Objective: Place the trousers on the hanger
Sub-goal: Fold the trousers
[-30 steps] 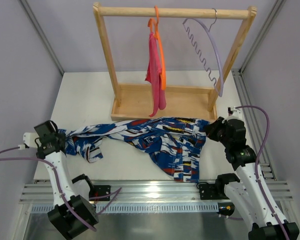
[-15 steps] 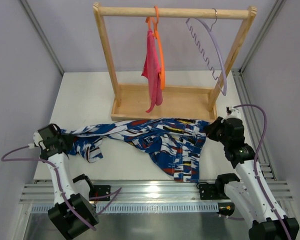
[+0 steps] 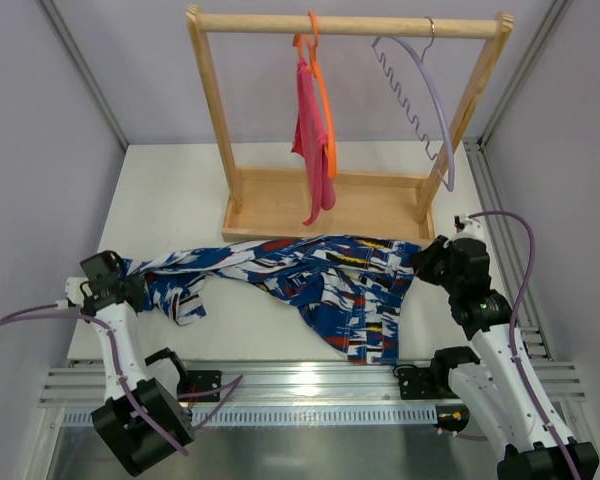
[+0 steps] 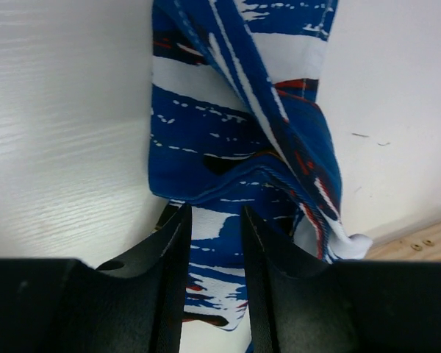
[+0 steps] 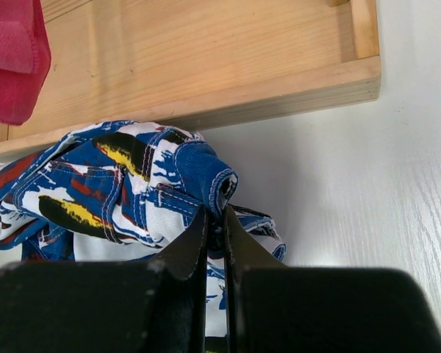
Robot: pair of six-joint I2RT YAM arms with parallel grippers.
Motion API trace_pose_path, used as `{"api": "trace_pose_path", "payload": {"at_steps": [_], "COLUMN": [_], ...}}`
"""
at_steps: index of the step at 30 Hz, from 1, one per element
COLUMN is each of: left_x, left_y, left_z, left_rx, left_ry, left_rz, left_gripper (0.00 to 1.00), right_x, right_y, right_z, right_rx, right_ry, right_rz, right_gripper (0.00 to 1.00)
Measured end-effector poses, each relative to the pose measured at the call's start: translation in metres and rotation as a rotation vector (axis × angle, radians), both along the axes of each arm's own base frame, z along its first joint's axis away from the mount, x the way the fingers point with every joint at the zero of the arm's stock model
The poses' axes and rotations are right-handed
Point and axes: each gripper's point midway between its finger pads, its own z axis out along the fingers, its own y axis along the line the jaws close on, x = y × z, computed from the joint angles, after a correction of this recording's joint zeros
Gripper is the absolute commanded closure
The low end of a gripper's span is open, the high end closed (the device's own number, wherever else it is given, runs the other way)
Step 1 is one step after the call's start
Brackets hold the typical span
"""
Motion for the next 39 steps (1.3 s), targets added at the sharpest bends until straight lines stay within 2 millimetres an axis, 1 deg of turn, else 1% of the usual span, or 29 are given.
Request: {"api": "trace_pose_path", "payload": {"at_steps": [3, 7, 10, 16, 19, 21, 23, 25, 27, 29, 31, 32, 33, 35, 39], "left_x": [-0.007, -0.012, -0.016, -0.015, -0.009, -0.003, 0.003, 0.006, 0.009, 0.015, 0.023, 0.027, 0.031, 0.038, 0.044], "left_y": [0.001, 0.005, 0.005, -0.001, -0.007, -0.013, -0.016, -0.015, -0.012, -0.009, -0.013, -0.017, -0.021, -0.031, -0.044], "left_z": [-0.004, -0.002, -0.006, -0.021, -0.029, -0.030, -0.025, -0.015, 0.005, 0.029, 0.047, 0.051, 0.052, 0.045, 0.023], "left_rx": [-0.010, -0.009, -0.033, -0.134, -0.191, -0.221, -0.219, -0.190, -0.132, -0.074, -0.039, -0.038, -0.042, -0.072, -0.152], "left_ry": [0.025, -0.001, -0.016, -0.005, -0.020, -0.037, -0.062, -0.088, -0.140, -0.206, -0.259, -0.275, -0.284, -0.285, -0.228], "left_rz": [0.033, 0.096, 0.135, 0.159, 0.142, 0.102, 0.051, 0.017, -0.012, -0.036, -0.072, -0.093, -0.110, -0.143, -0.162], "left_gripper": [0.63, 0.47, 0.44, 0.44, 0.48, 0.49, 0.48, 0.48, 0.48, 0.47, 0.48, 0.47, 0.46, 0.43, 0.41], "right_x": [-0.001, -0.002, -0.002, -0.003, -0.003, -0.003, -0.003, -0.003, -0.003, -0.003, -0.003, -0.002, -0.002, -0.002, -0.002], "right_y": [-0.001, -0.002, -0.002, -0.002, -0.003, -0.003, -0.003, -0.003, -0.003, -0.003, -0.003, -0.003, -0.003, -0.003, -0.003], "right_z": [-0.002, -0.003, -0.004, -0.002, -0.002, -0.002, -0.002, -0.002, -0.001, -0.001, -0.001, -0.001, -0.001, -0.001, 0.000], "right_rx": [-0.008, -0.015, -0.017, -0.022, -0.025, -0.026, -0.025, -0.025, -0.025, -0.025, -0.025, -0.026, -0.026, -0.026, -0.025], "right_ry": [0.007, 0.012, 0.014, 0.012, 0.014, 0.016, 0.016, 0.015, 0.014, 0.013, 0.013, 0.012, 0.012, 0.012, 0.010], "right_rz": [0.001, 0.001, 0.003, 0.005, 0.003, 0.003, 0.003, 0.003, 0.003, 0.003, 0.001, 0.000, 0.000, 0.000, -0.001], "right_gripper": [0.96, 0.96, 0.96, 0.96, 0.96, 0.96, 0.96, 0.96, 0.96, 0.96, 0.96, 0.96, 0.96, 0.96, 0.96]}}
